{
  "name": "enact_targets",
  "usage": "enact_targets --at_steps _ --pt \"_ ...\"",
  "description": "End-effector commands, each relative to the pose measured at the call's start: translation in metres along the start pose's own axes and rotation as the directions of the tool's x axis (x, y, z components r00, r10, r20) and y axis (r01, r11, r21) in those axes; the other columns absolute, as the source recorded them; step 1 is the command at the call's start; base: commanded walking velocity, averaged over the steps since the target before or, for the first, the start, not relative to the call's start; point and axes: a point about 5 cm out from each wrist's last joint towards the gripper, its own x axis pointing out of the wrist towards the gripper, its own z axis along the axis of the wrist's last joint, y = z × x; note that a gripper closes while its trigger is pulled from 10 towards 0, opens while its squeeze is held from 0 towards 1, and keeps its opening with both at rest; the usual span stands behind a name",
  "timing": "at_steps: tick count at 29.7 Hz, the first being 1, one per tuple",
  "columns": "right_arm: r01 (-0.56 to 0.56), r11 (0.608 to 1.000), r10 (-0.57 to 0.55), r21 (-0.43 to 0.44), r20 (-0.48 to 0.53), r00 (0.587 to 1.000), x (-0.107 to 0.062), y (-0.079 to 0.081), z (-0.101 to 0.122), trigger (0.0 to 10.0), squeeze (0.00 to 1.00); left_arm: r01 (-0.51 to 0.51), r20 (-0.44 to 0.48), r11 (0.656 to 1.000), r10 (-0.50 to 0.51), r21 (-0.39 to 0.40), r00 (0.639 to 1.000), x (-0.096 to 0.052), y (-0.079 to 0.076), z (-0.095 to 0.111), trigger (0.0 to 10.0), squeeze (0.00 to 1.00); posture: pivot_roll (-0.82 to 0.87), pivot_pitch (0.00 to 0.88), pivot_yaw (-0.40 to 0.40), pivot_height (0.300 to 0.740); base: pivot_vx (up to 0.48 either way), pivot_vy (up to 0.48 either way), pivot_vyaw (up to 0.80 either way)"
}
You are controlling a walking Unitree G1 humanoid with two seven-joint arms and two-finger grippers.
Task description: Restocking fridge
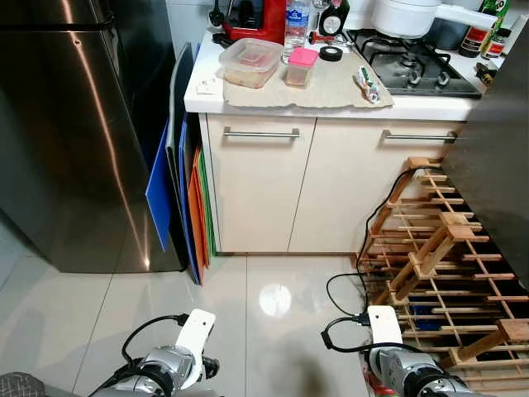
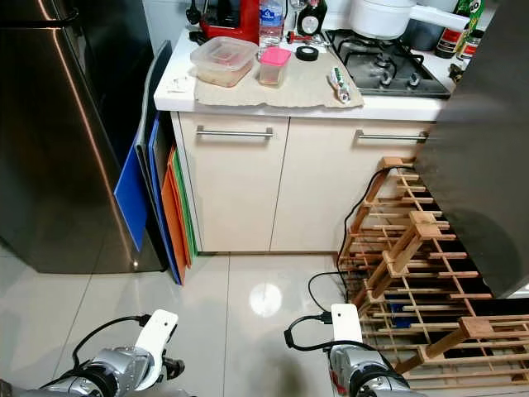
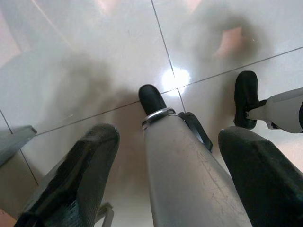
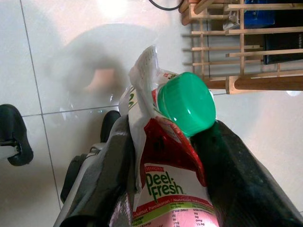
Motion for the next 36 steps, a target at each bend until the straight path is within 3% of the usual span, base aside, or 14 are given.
enact_targets --at_steps 1,36 --pt "0.010 1.000 -0.010 -0.009 0.016 1.000 -0.0002 -0.0039 0.0042 10.0 0.00 -0.001 0.005 1.000 0.001 0.023 1.000 -0.0002 -0.0012 0.0036 10.0 0.00 0.12 0.000 -0.051 0.740 0.000 0.000 0.00" --pt "0.012 1.000 -0.012 -0.002 0.022 1.000 -0.0005 -0.0045 0.0069 10.0 0.00 -0.004 0.011 1.000 0.004 0.015 1.000 -0.0007 -0.0011 0.0063 10.0 0.00 0.11 0.000 -0.050 0.740 0.000 0.000 0.00"
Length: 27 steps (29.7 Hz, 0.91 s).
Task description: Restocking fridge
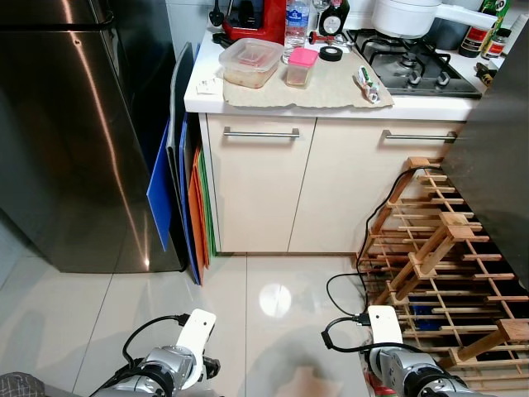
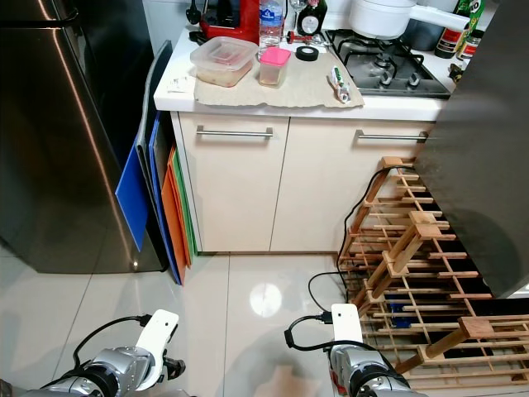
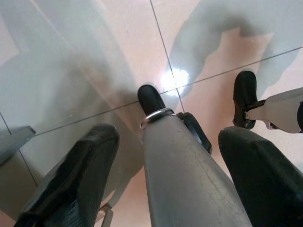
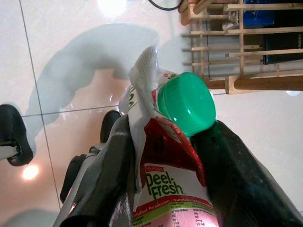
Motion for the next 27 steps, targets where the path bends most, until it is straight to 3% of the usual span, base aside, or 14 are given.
enact_targets --at_steps 1,27 --pt "0.010 1.000 -0.010 -0.003 0.022 1.000 -0.0005 -0.0040 0.0070 10.0 0.00 -0.007 0.011 1.000 0.007 0.016 1.000 -0.0009 0.0003 0.0062 10.0 0.00 0.11 0.000 -0.050 0.740 0.000 0.000 0.00" --pt "0.006 1.000 -0.006 -0.002 0.025 1.000 -0.0003 -0.0028 0.0055 10.0 0.00 -0.012 0.009 0.999 0.012 0.031 1.000 -0.0007 0.0010 0.0047 10.0 0.00 0.12 0.000 -0.049 0.740 0.000 0.000 0.00"
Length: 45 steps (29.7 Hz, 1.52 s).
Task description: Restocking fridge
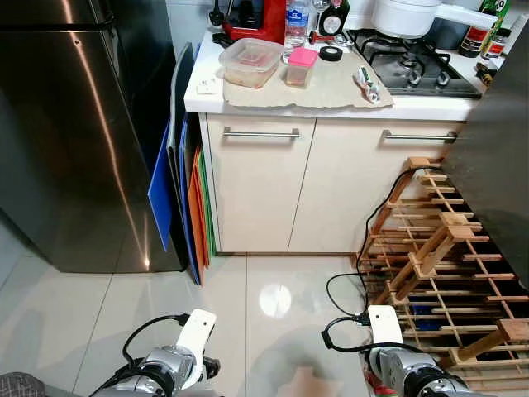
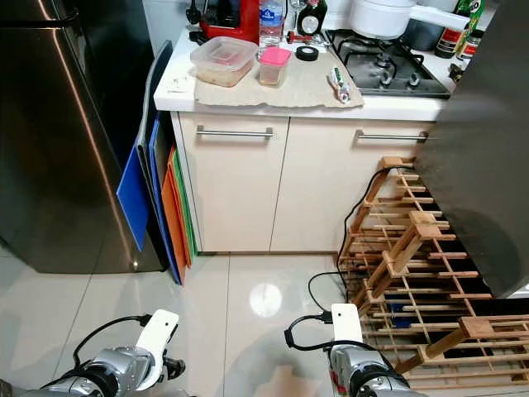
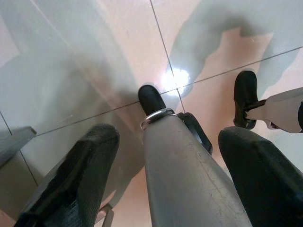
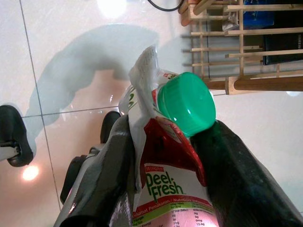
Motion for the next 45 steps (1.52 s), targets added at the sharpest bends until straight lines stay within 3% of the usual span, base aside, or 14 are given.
enact_targets --at_steps 1,45 --pt "0.006 1.000 -0.006 -0.003 0.022 1.000 -0.0003 -0.0028 0.0052 10.0 0.00 -0.011 0.009 1.000 0.011 0.025 1.000 -0.0007 0.0009 0.0046 10.0 0.00 0.12 0.000 -0.049 0.740 0.000 0.000 0.00" --pt "0.020 0.999 -0.021 0.026 0.018 1.000 -0.0009 -0.0024 0.0087 10.0 0.00 -0.007 0.021 1.000 0.007 0.015 1.000 -0.0015 0.0015 0.0091 10.0 0.00 0.12 0.000 -0.044 0.740 0.000 0.000 0.00"
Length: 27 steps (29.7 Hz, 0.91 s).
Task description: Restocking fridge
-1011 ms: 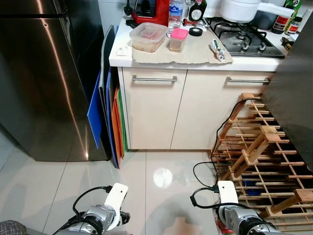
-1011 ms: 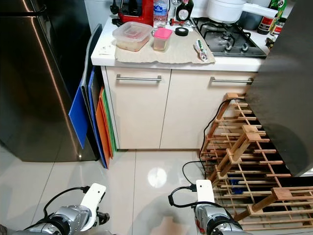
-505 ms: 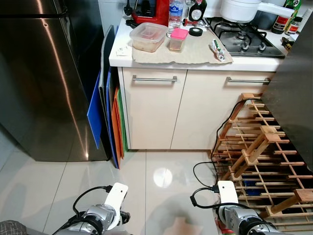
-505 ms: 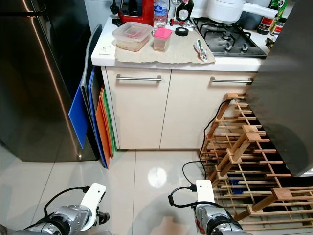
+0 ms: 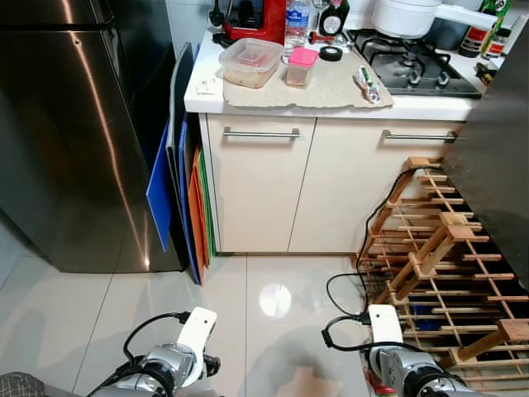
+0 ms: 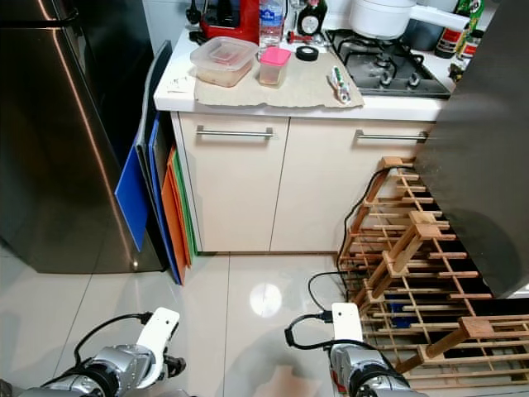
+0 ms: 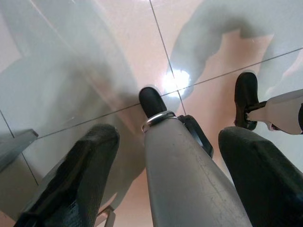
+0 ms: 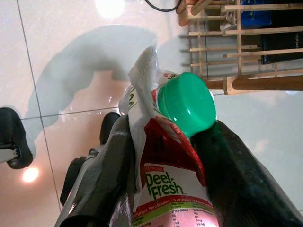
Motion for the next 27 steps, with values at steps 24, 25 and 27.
enact_targets --at_steps 24,25,27 --pt "0.006 1.000 -0.006 0.002 0.023 1.000 -0.0007 -0.0032 0.0084 10.0 0.00 -0.002 0.017 1.000 0.001 0.011 1.000 -0.0008 -0.0006 0.0069 10.0 0.00 0.12 0.000 -0.053 0.740 0.000 0.000 0.00" --pt "0.006 1.000 -0.006 0.001 0.023 1.000 -0.0007 -0.0036 0.0085 10.0 0.00 -0.001 0.017 1.000 0.001 0.011 1.000 -0.0007 -0.0009 0.0070 10.0 0.00 0.12 0.000 -0.054 0.740 0.000 0.000 0.00" --pt "0.007 1.000 -0.007 0.000 0.024 1.000 -0.0006 -0.0040 0.0086 10.0 0.00 0.000 0.018 1.000 0.000 0.010 1.000 -0.0007 -0.0013 0.0072 10.0 0.00 0.12 0.000 -0.056 0.740 0.000 0.000 0.00"
